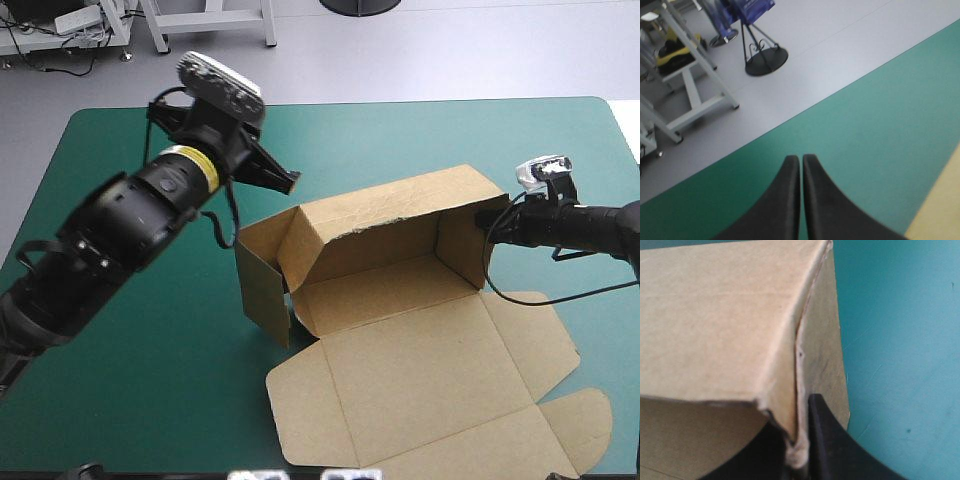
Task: Fold the box
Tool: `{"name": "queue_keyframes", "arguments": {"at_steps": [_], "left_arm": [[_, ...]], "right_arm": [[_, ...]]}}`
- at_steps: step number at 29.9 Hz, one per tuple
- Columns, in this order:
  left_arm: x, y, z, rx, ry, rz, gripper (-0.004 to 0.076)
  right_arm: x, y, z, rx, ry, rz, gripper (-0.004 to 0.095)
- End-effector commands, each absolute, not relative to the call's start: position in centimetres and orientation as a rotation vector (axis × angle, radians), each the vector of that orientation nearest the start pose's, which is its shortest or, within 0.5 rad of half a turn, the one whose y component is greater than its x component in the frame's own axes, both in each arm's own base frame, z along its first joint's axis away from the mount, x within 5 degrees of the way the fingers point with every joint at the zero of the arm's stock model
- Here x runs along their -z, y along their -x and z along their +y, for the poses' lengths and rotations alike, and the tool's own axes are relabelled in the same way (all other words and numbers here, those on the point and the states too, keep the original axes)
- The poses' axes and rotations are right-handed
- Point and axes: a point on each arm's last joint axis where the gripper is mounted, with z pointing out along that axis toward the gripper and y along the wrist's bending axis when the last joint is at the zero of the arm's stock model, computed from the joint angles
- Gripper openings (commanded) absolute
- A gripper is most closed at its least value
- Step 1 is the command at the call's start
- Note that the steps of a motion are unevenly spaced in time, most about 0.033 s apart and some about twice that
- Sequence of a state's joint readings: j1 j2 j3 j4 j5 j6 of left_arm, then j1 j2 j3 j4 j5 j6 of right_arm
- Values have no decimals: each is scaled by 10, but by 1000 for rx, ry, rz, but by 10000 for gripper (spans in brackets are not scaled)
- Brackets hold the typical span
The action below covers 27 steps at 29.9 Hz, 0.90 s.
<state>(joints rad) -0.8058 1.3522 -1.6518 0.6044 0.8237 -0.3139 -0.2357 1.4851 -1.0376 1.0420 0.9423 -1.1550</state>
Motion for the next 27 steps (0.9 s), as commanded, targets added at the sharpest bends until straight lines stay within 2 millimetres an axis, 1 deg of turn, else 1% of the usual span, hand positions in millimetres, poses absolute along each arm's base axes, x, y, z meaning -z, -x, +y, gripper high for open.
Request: {"name": "queue_keyframes", "arguments": {"at_steps": [1, 5, 6, 9, 11, 15, 18, 19, 23, 27], "left_arm": [[-510, -230, -132, 68, -501, 1798, 15], [-497, -251, -95, 82, -467, 1897, 15], [-494, -256, -88, 92, -454, 1919, 15], [-486, -269, -59, 59, -388, 1982, 15], [-479, -275, -39, 45, -345, 2045, 15], [-462, -287, -11, 51, -307, 2162, 15], [-452, -293, 1, 78, -292, 2205, 15], [-450, -294, 4, 78, -281, 2215, 15], [-434, -299, 8, 62, -290, 2284, 15], [-415, -300, 7, 79, -336, 2351, 15]], "right_arm": [[-303, -284, 2, -799, 462, 2257, -12], [-310, -275, 2, -766, 446, 2317, -12], [-312, -273, 2, -744, 460, 2356, -12], [-318, -270, 4, -639, 517, 2492, -12], [-327, -271, 8, -566, 551, 2534, -12], [-360, -277, 25, -487, 603, 2471, -12], [-378, -287, 34, -403, 617, 2462, -12], [-380, -291, 36, -378, 621, 2475, -12], [-374, -316, 46, -327, 670, 2554, -12], [-357, -347, 57, -344, 690, 2593, -12]]}}
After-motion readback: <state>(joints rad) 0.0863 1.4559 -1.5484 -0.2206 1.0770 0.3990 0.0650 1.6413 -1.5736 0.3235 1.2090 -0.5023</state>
